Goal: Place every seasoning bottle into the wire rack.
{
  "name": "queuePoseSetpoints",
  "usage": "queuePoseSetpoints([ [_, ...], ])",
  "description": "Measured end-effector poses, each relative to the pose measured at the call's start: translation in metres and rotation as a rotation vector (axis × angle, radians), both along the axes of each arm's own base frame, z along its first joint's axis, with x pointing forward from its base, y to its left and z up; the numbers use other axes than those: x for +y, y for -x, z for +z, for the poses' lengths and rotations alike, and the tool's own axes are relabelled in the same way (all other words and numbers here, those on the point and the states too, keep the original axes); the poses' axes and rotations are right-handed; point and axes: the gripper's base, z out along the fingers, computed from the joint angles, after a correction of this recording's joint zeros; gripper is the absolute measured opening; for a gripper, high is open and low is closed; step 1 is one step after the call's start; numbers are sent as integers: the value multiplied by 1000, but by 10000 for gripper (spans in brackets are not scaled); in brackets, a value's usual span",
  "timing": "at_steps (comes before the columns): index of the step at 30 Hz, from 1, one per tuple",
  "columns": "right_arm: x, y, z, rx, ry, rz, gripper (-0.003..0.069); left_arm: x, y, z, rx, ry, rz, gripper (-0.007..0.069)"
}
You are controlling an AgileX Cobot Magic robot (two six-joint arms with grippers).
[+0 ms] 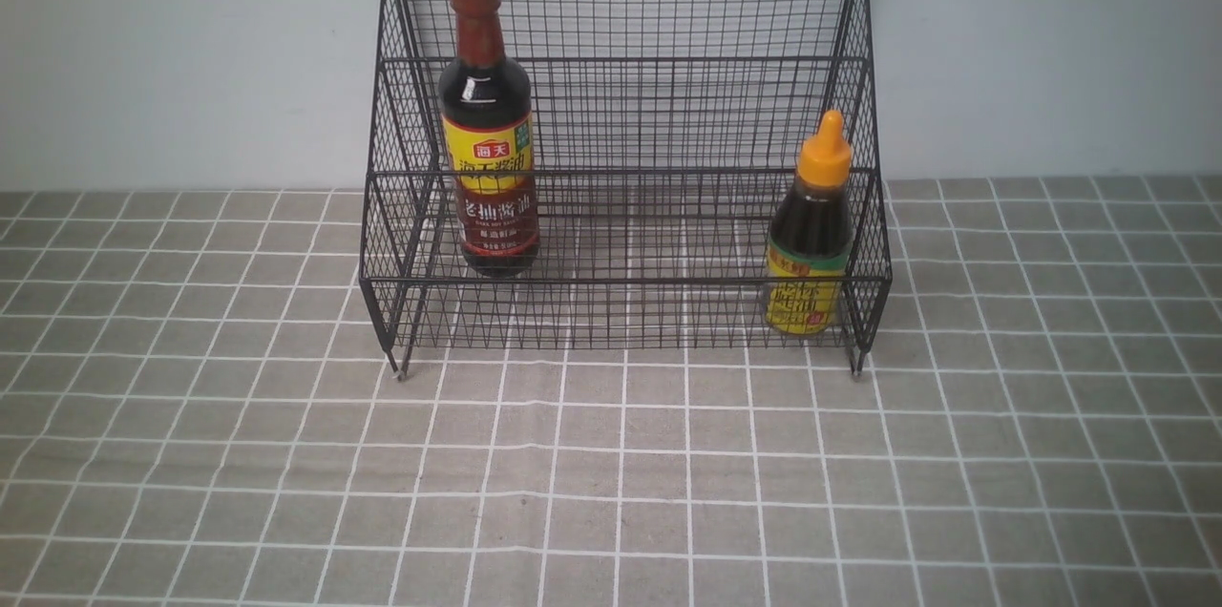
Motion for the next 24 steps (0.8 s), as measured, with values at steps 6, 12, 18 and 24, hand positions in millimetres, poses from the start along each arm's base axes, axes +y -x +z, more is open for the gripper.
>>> queuePoseSetpoints([
  [6, 0, 0, 0, 0, 0, 0, -14, 3, 12, -22, -21, 4, 3, -7],
  [12, 0, 0, 0, 0, 0, 0, -14, 5, 4, -53, -40, -25, 47, -7],
  [18, 0, 0, 0, 0, 0, 0, -14, 9, -8, -130, -74, -24, 178, -7],
  [24, 0, 0, 0, 0, 0, 0, -14, 12, -17, -195, 50, -69, 231, -7],
])
